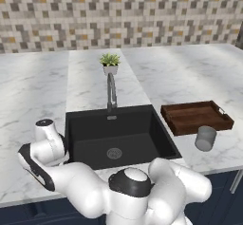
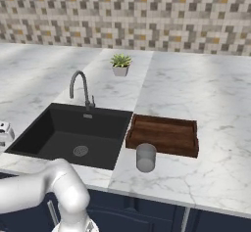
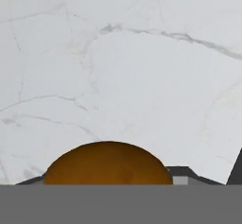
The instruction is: Pick up all produce items and place them in the sink. Turn on the sink faucet to wash them. Then turn the sink off and put them in the tray.
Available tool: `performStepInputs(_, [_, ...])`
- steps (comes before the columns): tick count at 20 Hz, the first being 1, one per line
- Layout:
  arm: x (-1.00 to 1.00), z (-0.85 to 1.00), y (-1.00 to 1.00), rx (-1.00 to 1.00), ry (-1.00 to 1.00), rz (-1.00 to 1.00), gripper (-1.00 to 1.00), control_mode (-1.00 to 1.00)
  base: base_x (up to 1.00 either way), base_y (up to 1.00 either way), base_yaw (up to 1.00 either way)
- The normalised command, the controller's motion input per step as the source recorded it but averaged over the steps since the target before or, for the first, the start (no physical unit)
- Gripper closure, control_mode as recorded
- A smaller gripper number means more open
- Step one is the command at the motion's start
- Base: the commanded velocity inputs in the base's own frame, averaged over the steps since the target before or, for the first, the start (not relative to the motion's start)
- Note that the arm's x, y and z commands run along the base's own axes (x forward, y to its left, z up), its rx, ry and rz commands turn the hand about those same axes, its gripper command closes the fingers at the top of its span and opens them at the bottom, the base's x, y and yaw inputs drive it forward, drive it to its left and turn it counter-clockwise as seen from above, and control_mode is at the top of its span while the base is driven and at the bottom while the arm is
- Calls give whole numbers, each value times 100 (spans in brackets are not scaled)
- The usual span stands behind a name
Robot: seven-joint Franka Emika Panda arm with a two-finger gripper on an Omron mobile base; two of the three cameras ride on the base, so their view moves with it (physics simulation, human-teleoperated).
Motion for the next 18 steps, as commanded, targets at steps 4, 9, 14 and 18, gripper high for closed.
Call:
performStepInputs(4, [0,0,0,0,0,0,100,-100,0,0,0])
performStepInputs(9, [-4,0,-12,0,0,0,100,-100,0,0,0])
performStepInputs(14, [-7,26,-41,1,-1,0,100,-100,0,0,0])
performStepInputs(18, [0,46,-54,4,-1,0,100,-100,0,0,0])
